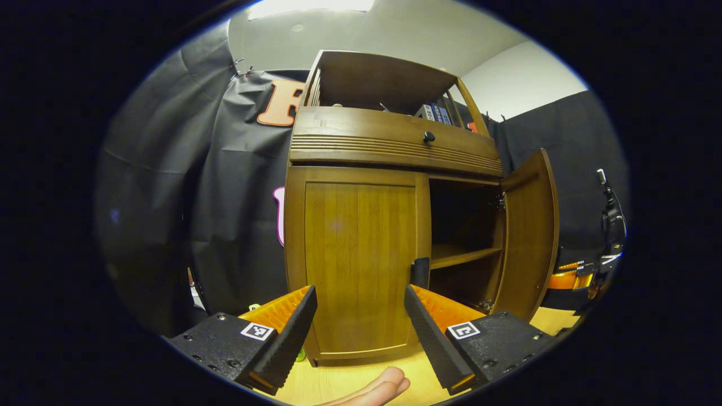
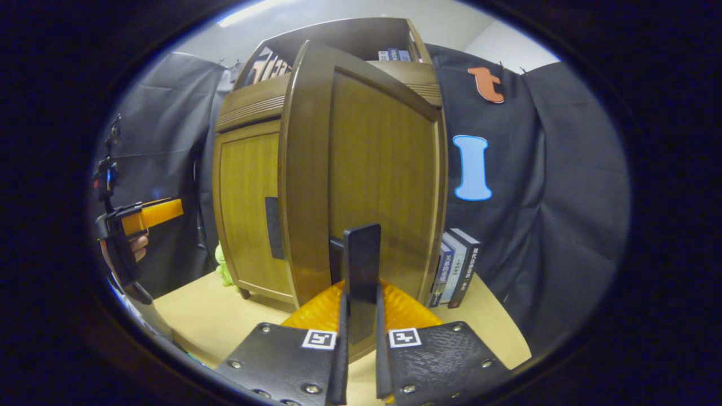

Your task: Open the right door of the double-door shoe cabinet with the right hand, and open the left door with the left hand.

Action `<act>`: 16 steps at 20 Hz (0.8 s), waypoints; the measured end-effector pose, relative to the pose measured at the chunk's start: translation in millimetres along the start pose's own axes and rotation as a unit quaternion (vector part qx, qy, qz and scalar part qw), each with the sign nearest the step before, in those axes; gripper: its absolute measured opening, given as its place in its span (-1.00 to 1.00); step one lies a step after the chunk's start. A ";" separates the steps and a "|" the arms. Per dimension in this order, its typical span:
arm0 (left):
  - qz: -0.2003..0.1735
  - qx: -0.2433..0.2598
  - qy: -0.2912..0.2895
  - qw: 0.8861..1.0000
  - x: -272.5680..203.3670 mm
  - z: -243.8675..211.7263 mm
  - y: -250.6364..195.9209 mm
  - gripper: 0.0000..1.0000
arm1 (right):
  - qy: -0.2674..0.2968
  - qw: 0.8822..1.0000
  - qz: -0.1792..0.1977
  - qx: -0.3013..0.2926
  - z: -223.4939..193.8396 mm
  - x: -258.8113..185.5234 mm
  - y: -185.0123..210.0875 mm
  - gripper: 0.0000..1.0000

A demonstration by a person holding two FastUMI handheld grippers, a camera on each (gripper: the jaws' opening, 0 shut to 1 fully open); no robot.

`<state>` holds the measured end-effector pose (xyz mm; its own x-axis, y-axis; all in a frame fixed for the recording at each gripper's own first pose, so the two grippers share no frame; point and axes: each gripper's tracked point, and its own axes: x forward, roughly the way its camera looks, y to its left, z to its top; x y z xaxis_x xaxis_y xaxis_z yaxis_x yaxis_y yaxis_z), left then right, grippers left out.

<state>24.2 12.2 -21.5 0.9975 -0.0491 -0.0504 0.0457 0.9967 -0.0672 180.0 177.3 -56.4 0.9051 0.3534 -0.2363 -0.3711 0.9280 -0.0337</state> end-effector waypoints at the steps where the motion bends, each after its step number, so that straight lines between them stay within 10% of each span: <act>1: 0.000 -0.001 -0.004 1.000 -1.4 1.7 -0.4 0.90 | -0.001 1.000 -0.007 -0.003 -0.3 -2.6 -4.6 -0.60; 9: -0.002 -0.005 -0.005 1.000 -3.9 2.1 -6.5 0.93 | -0.011 0.994 -0.110 0.020 -4.6 -28.7 -91.7 -0.60; 10: 0.000 -0.005 -0.004 1.000 -3.9 1.0 -6.7 0.92 | -0.018 0.993 -0.106 0.046 -7.2 -17.4 -100.4 -0.96; 16: -0.001 -0.007 0.005 1.000 1.2 -5.1 -10.4 0.92 | -0.031 0.995 -0.076 0.055 -11.2 -21.9 -131.4 -0.98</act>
<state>24.6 1.4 -26.0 0.9967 -0.0526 -0.0611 0.0475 0.9955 -0.0823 206.6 46.4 -57.6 0.9612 0.2117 -0.1766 -0.2072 0.9773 0.0438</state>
